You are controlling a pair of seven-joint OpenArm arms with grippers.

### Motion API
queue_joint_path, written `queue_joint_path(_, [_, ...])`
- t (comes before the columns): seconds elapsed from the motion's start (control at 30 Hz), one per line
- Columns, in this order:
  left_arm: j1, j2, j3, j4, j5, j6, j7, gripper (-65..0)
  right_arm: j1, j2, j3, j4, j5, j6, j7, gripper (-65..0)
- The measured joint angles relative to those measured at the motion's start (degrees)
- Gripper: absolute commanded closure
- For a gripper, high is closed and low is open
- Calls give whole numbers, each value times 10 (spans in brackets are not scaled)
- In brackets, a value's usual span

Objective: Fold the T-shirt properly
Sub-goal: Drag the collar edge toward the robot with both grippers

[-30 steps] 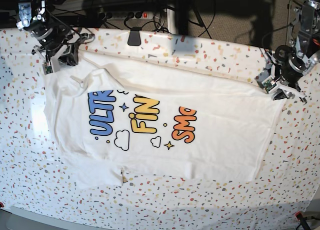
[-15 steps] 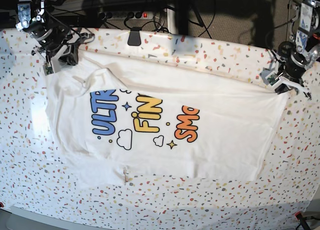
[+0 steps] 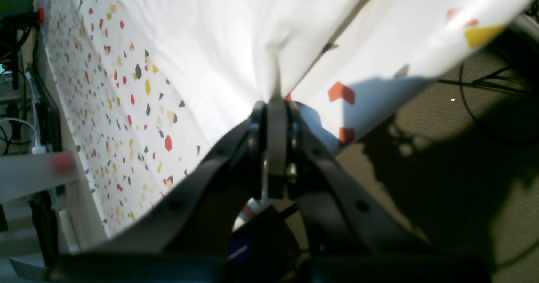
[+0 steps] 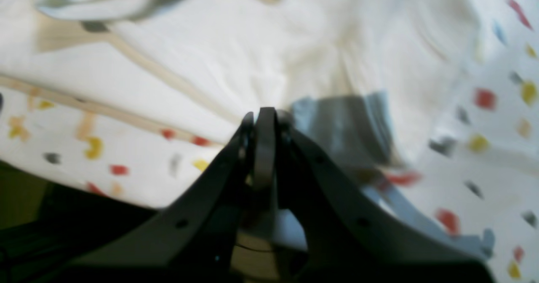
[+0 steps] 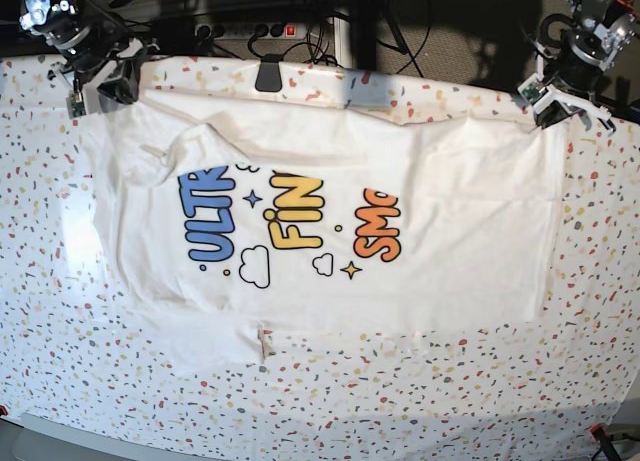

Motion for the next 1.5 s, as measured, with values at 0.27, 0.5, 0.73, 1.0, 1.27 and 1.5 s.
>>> queue_joint_path(0.27, [4, 0, 0, 0, 0, 19, 2, 0, -14, -3, 60, 0, -2, 46, -9, 0])
queue_joint_path(0.5, [7, 2, 3, 0, 0, 72, 15, 0, -21, -3, 76, 24, 16, 59, -14, 0])
queue_joint_path(0.73, [7, 2, 3, 30, 0, 93, 54, 0, -21, -3, 77, 87, 28, 61, -15, 0])
queue_joint_path(1.0, [9, 2, 3, 35, 0, 89, 47, 0, 2, 2, 77, 95, -6, 80, -86, -95])
queue_joint_path(1.27, [9, 2, 3, 35, 0, 87, 36, 0, 56, 2, 77, 94, -127, 129, -179, -329])
queue_joint_path(1.5, [9, 2, 3, 35, 0, 86, 34, 0, 69, 17, -12, 94, -287, 128, -143, -329])
